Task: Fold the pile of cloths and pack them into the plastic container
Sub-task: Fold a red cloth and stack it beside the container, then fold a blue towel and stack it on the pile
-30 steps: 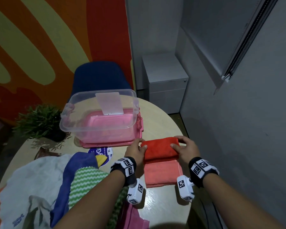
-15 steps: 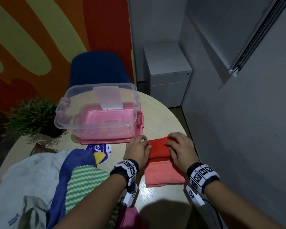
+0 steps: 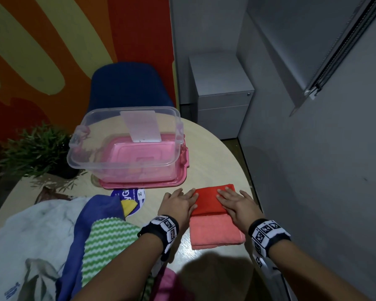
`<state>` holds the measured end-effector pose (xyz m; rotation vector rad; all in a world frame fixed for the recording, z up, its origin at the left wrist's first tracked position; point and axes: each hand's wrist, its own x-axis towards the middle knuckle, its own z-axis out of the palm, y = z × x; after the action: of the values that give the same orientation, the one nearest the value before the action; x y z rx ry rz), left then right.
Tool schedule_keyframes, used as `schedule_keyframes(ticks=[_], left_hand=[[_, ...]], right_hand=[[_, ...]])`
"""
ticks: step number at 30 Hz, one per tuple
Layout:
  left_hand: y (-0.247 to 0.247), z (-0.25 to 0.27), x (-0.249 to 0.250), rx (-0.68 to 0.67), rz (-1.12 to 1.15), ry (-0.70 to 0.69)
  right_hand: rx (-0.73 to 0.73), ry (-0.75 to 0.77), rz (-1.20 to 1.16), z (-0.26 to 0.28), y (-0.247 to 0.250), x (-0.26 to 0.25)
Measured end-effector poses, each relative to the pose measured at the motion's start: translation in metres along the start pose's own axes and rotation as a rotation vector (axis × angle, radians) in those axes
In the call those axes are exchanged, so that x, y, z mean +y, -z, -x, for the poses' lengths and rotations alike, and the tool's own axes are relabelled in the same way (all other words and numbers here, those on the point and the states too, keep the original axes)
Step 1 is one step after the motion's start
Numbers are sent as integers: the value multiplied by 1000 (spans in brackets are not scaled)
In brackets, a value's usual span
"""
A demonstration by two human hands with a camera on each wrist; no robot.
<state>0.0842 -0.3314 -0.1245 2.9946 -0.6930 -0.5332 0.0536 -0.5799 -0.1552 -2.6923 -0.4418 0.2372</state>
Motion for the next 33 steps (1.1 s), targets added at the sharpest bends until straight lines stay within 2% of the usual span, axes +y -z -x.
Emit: schedule_keyframes(ticks=[6,10,13,17,20,24,29,33], left_hand=[[2,1,4,50,53,4],[14,3,5,138,171,-12],[23,5,4,155,185,-29],[31,6,2,113,144,-33],[36,12,1,148,116,-48],[40,28,3,216,128,-50],[30,61,-3,221,143,-3],[10,101,-31,205,157,73]], right_hand=[[4,-31,16,-2,-2,-10],[118,-52,-10,-3,9,-19],[211,-38,43,-3,20,-26],[193,-33,90,0,32,-36],[172,-45,86,5,39,-43],[218,-50,59,16,42,-53],[262,11,33,29,31,-80],[220,33,27,31,13,-114]])
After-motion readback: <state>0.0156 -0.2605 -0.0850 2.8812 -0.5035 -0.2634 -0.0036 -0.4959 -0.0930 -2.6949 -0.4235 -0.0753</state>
